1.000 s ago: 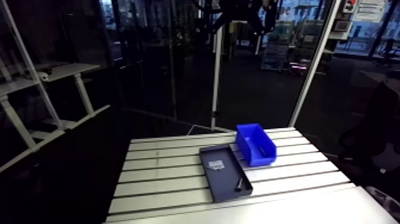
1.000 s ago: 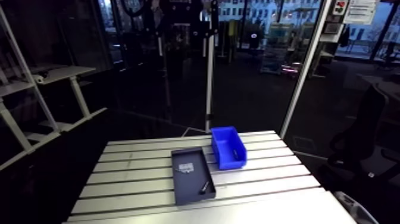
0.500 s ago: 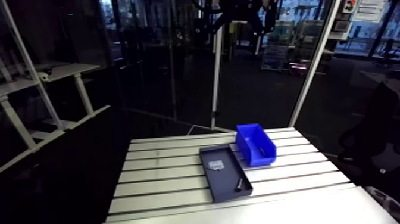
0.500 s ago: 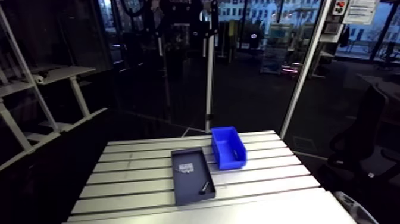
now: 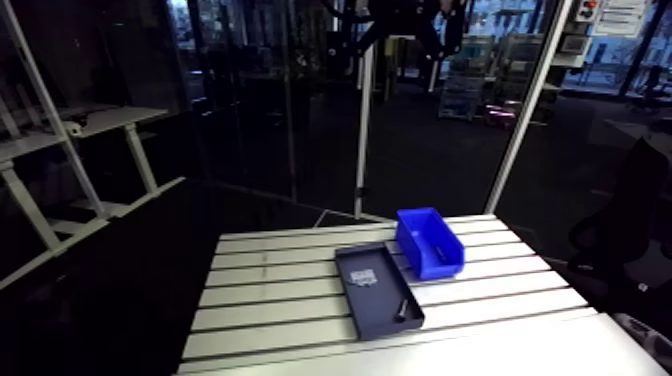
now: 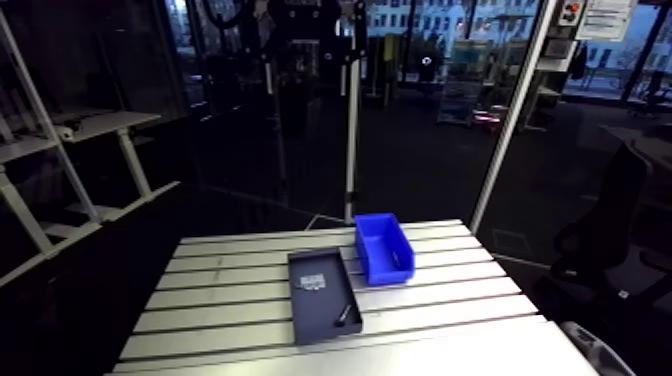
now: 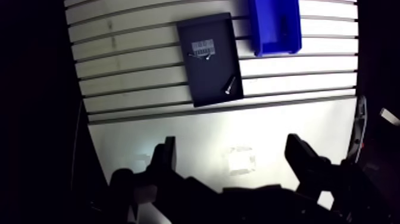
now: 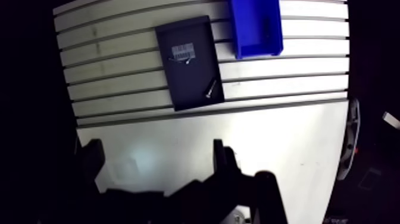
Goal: Pick up the M10 bolt from the tray and put it into the blue bin.
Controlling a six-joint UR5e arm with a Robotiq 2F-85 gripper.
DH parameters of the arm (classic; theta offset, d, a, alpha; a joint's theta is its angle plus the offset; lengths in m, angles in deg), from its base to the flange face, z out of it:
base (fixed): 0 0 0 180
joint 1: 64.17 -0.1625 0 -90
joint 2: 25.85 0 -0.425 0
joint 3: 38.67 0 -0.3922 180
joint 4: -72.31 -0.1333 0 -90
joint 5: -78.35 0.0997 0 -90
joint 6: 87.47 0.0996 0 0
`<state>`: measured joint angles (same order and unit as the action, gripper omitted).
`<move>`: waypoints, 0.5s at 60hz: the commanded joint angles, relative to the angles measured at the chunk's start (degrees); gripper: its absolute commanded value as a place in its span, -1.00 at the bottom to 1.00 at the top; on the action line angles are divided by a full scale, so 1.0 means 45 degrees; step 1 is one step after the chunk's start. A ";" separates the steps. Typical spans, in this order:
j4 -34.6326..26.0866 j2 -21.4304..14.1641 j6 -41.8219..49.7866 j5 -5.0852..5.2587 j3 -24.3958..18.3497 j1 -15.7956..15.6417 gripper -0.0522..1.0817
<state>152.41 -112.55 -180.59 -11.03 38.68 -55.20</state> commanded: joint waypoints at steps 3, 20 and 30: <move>0.0000 -0.0001 0.0000 0.0008 0.0076 0.0000 -0.90; 0.0020 0.0019 0.0019 -0.0012 0.0430 0.0016 -0.90; 0.0306 0.0019 0.0019 0.0005 0.0700 0.0058 -0.90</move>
<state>152.77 -112.48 -180.52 -11.06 40.53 -55.12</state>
